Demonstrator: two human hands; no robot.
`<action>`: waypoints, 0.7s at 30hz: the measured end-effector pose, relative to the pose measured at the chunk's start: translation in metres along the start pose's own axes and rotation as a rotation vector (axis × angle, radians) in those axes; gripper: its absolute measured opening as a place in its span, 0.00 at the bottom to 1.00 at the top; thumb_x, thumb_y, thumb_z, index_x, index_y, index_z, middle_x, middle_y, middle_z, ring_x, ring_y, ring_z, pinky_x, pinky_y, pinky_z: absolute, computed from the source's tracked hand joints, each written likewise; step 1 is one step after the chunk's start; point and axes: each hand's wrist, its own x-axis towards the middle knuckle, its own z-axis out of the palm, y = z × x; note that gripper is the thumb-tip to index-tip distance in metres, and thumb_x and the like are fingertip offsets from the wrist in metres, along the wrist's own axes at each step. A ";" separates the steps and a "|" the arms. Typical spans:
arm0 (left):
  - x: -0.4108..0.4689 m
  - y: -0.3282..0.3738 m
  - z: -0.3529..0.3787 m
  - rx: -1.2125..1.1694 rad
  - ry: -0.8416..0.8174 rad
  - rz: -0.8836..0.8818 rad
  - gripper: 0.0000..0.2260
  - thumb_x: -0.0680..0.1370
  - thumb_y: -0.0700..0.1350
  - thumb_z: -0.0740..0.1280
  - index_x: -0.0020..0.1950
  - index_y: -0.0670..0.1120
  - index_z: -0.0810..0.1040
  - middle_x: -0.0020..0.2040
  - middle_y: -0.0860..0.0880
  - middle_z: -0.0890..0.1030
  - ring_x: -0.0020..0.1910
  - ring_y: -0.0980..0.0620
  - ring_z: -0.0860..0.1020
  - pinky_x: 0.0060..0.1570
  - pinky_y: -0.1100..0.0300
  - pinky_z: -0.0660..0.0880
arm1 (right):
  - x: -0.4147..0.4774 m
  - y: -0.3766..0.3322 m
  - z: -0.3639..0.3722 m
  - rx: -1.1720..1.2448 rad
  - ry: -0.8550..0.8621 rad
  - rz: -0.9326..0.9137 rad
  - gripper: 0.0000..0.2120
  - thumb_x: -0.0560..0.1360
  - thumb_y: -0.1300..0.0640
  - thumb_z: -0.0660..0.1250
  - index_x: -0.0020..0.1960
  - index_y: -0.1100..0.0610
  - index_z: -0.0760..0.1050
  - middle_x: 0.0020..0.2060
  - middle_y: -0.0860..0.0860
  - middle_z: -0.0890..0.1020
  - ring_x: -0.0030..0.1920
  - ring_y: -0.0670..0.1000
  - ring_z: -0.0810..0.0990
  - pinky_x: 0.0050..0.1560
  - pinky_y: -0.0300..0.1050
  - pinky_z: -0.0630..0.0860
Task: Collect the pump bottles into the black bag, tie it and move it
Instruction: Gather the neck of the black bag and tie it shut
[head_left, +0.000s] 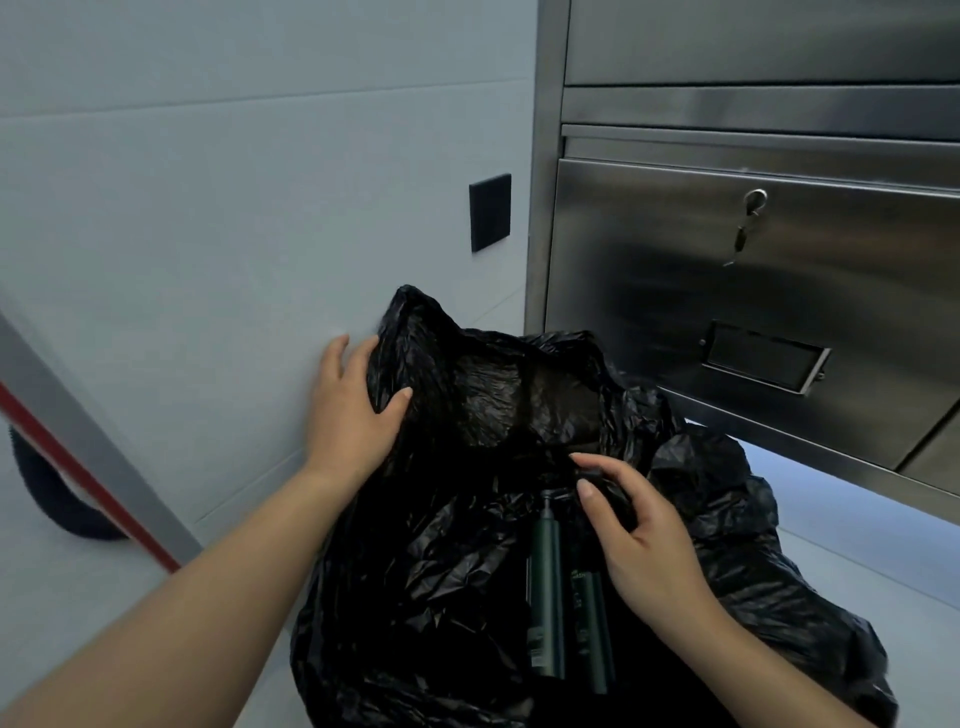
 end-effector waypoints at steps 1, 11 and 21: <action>0.000 -0.001 0.005 -0.020 -0.020 0.010 0.29 0.74 0.47 0.70 0.73 0.46 0.65 0.75 0.40 0.60 0.74 0.44 0.59 0.71 0.56 0.56 | 0.000 0.001 -0.003 -0.008 0.016 -0.004 0.11 0.76 0.51 0.64 0.52 0.35 0.76 0.52 0.30 0.78 0.55 0.33 0.75 0.50 0.22 0.67; -0.017 0.039 0.036 -0.336 -0.050 0.062 0.25 0.75 0.42 0.69 0.70 0.55 0.68 0.50 0.58 0.79 0.49 0.62 0.77 0.45 0.81 0.65 | -0.009 0.008 -0.048 -0.051 0.087 0.005 0.12 0.77 0.55 0.64 0.55 0.40 0.76 0.52 0.40 0.77 0.56 0.33 0.73 0.52 0.21 0.64; -0.083 0.169 0.069 -0.406 -0.216 0.329 0.12 0.75 0.43 0.70 0.53 0.58 0.81 0.42 0.75 0.79 0.41 0.73 0.77 0.42 0.80 0.67 | 0.000 -0.007 -0.132 0.064 0.256 -0.058 0.13 0.77 0.55 0.65 0.60 0.45 0.76 0.54 0.41 0.81 0.56 0.35 0.77 0.57 0.29 0.71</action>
